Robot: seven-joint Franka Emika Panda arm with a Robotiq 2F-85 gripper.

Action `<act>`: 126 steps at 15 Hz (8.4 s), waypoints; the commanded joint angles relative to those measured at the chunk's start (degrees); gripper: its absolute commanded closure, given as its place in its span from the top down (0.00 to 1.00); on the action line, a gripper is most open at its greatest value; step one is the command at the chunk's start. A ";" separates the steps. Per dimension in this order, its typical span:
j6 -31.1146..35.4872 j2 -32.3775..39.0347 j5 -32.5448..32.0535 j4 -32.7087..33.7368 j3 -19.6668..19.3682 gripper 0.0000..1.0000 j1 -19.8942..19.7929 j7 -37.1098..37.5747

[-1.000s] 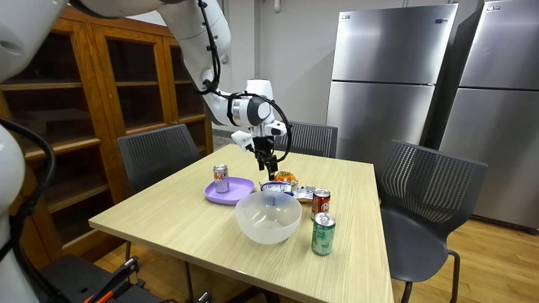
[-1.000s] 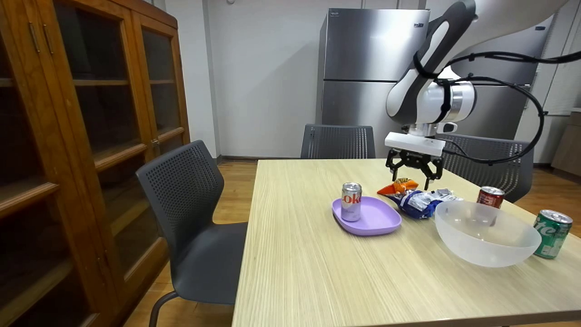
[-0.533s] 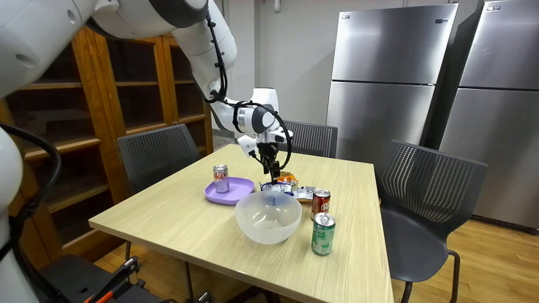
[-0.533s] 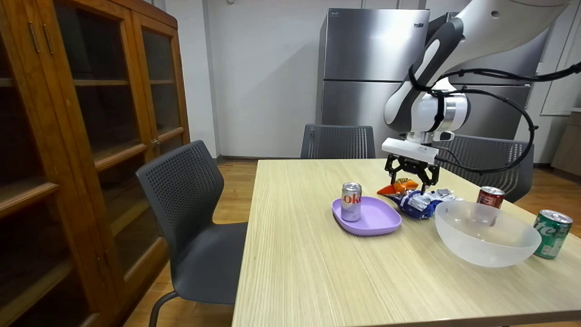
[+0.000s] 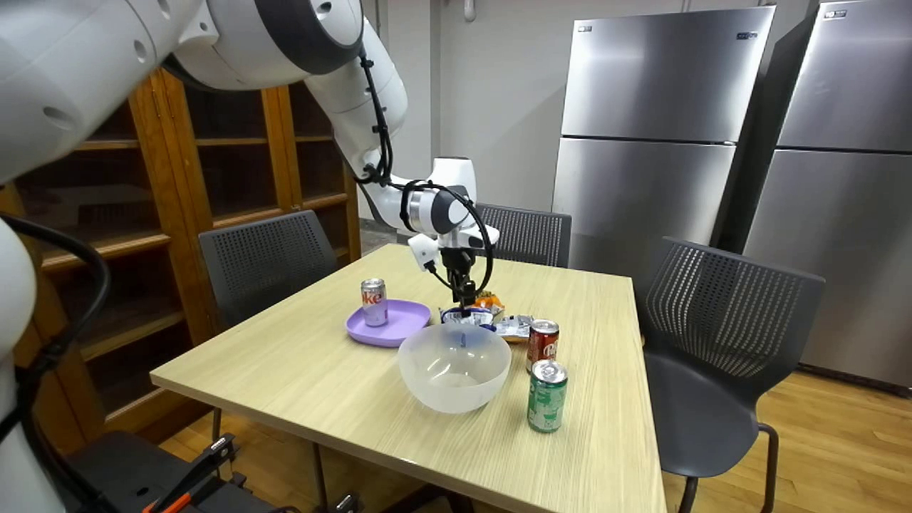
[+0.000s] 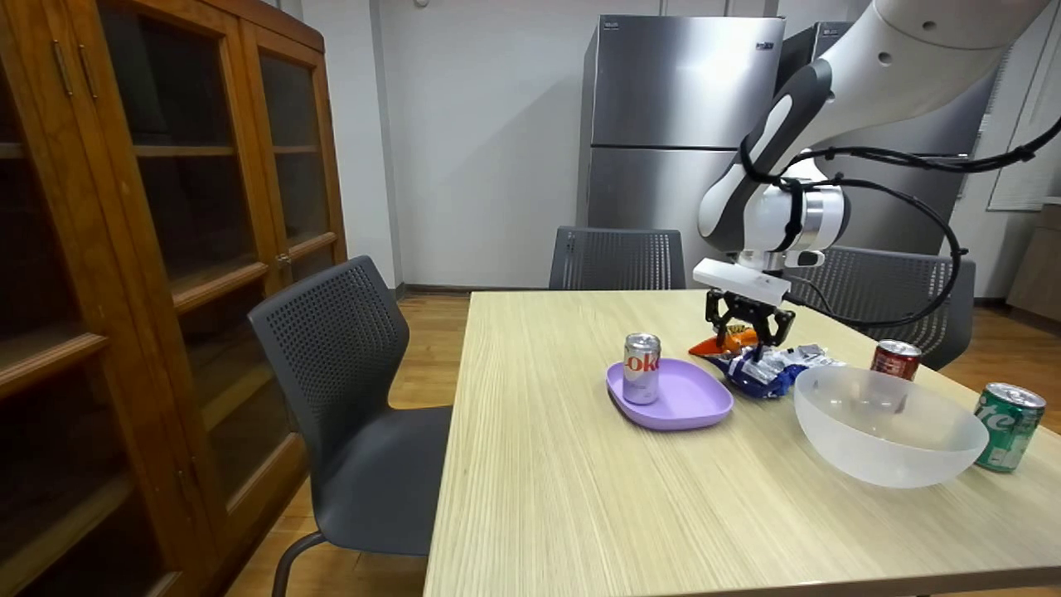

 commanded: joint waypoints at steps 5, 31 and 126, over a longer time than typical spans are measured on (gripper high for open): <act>-1.41 1.23 0.49 3.29 0.11 0.16 -0.36 1.54; 13.40 -23.32 -1.81 -26.06 -3.74 0.00 5.25 2.13; -1.09 -6.10 -9.27 -0.58 -2.36 1.00 2.77 13.59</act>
